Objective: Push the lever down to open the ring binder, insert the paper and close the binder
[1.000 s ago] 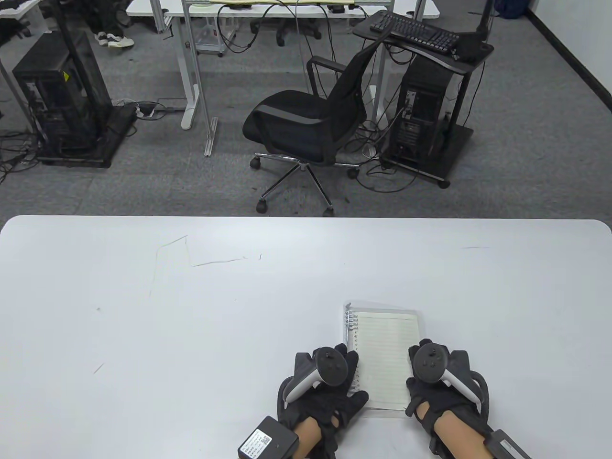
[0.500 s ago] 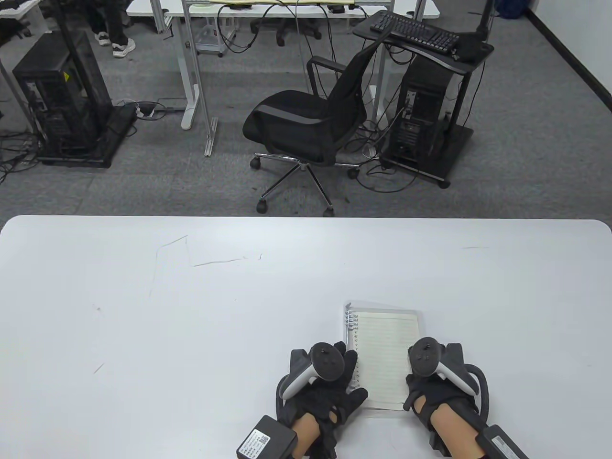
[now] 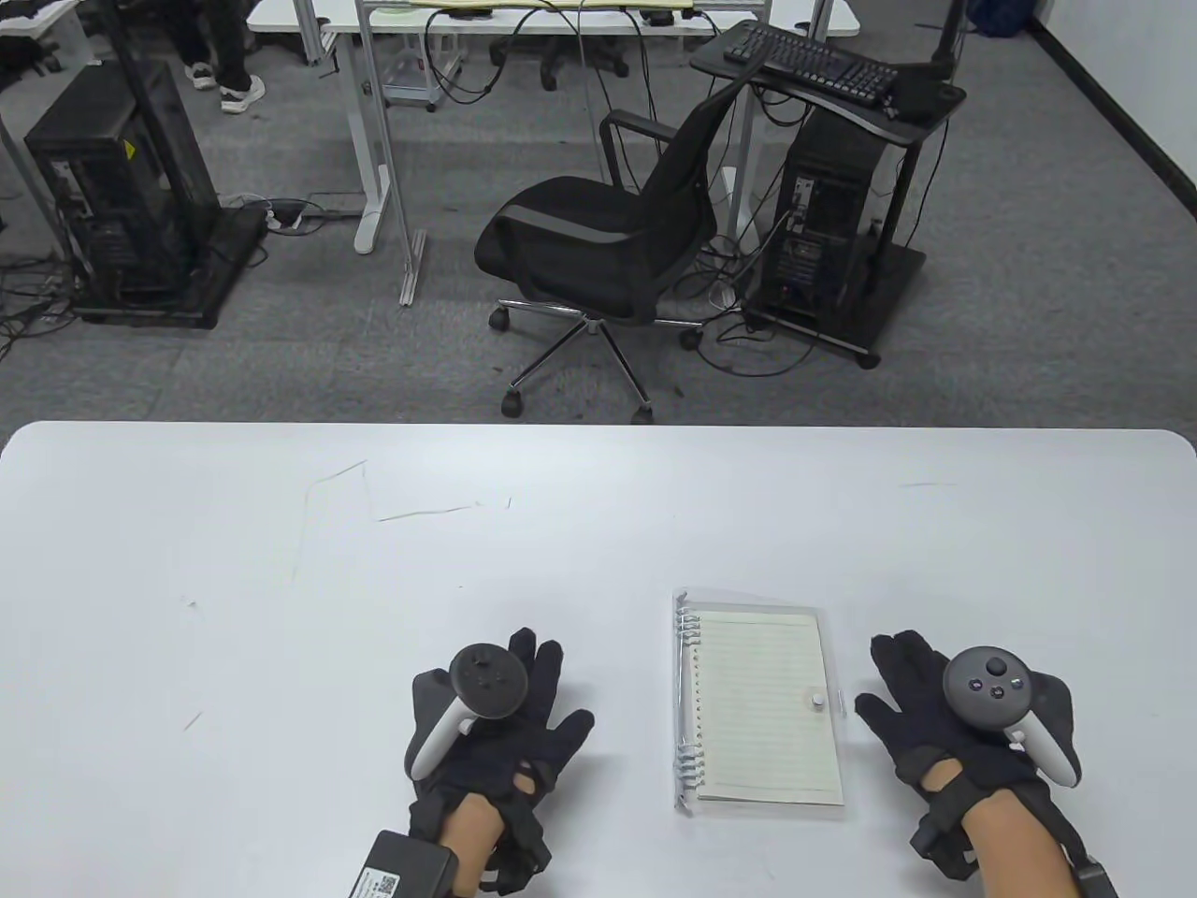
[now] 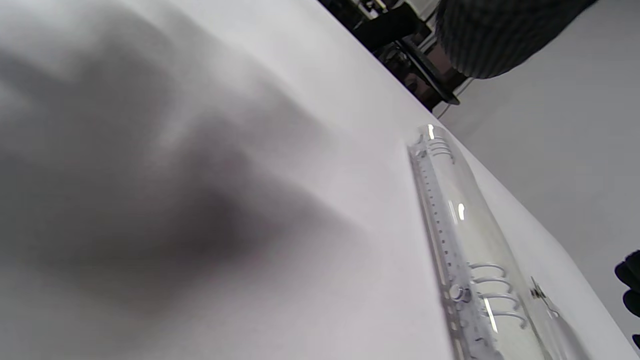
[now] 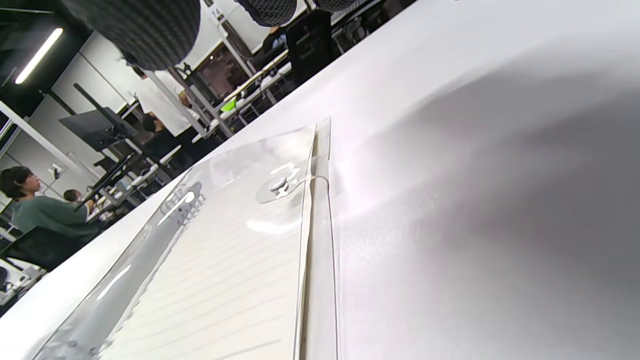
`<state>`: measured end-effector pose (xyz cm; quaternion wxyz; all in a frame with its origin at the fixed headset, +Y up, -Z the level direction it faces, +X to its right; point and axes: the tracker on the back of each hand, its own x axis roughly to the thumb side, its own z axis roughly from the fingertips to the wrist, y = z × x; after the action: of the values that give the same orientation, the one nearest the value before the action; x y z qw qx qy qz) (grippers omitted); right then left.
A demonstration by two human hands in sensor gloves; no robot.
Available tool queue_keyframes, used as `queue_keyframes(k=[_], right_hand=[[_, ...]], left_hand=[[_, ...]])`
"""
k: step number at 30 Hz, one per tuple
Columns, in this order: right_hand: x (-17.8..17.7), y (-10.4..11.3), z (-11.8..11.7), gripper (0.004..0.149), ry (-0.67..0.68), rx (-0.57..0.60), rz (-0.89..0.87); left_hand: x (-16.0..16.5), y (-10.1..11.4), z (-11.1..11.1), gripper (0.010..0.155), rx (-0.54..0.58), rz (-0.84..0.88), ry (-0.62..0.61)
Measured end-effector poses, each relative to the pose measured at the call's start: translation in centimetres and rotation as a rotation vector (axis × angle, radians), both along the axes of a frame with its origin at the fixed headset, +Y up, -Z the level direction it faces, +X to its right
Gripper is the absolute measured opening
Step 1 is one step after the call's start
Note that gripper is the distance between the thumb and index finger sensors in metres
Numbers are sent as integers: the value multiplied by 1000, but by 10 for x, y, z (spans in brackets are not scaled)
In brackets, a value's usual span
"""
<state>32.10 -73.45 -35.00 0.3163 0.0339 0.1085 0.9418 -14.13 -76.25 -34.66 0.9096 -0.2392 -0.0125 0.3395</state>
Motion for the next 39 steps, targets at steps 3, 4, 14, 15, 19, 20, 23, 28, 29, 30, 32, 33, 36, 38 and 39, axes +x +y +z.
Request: queue_keyframes(k=[3, 4, 14, 15, 19, 20, 23, 28, 29, 30, 32, 33, 36, 38, 39], right_hand=[[-2, 0, 0, 74, 3, 1, 10], [-2, 0, 0, 75, 6, -3, 9], [-3, -6, -2, 74, 16, -44, -1], [-3, -7, -2, 74, 19, -48, -4], [-5, -9, -3, 74, 32, -62, -1], [-5, -9, -3, 74, 34, -63, -1], [-6, -9, -3, 74, 39, -72, -4], [-8, -9, -2, 74, 49, -80, -3], [-8, -10, -2, 74, 49, -81, -5], [-8, -10, -2, 74, 51, -82, -5], [-8, -10, -2, 74, 53, -86, -6], [-9, -10, -2, 74, 53, -87, -7], [-9, -10, -2, 74, 56, -91, -6], [-10, -11, -2, 74, 60, -94, -6], [-11, -11, -2, 74, 62, -97, -6]], left_hand=[[-6, -8, -1, 79, -40, -15, -25], [-7, -8, -1, 79, -53, -22, -14], [0, -6, -2, 79, -43, -31, -51], [1, -5, -2, 79, -42, -29, -54], [3, -5, -2, 79, -40, -32, -59], [3, -5, -2, 79, -41, -33, -60], [4, -5, -2, 79, -45, -35, -63], [6, -5, -1, 79, -51, -45, -72], [7, -5, -1, 79, -51, -46, -73], [7, -5, -1, 79, -52, -47, -74], [8, -5, -1, 79, -54, -49, -76], [8, -5, -1, 79, -54, -50, -77], [8, -5, -1, 79, -57, -55, -79], [8, -5, -1, 79, -58, -55, -79], [8, -5, -1, 79, -58, -55, -79]])
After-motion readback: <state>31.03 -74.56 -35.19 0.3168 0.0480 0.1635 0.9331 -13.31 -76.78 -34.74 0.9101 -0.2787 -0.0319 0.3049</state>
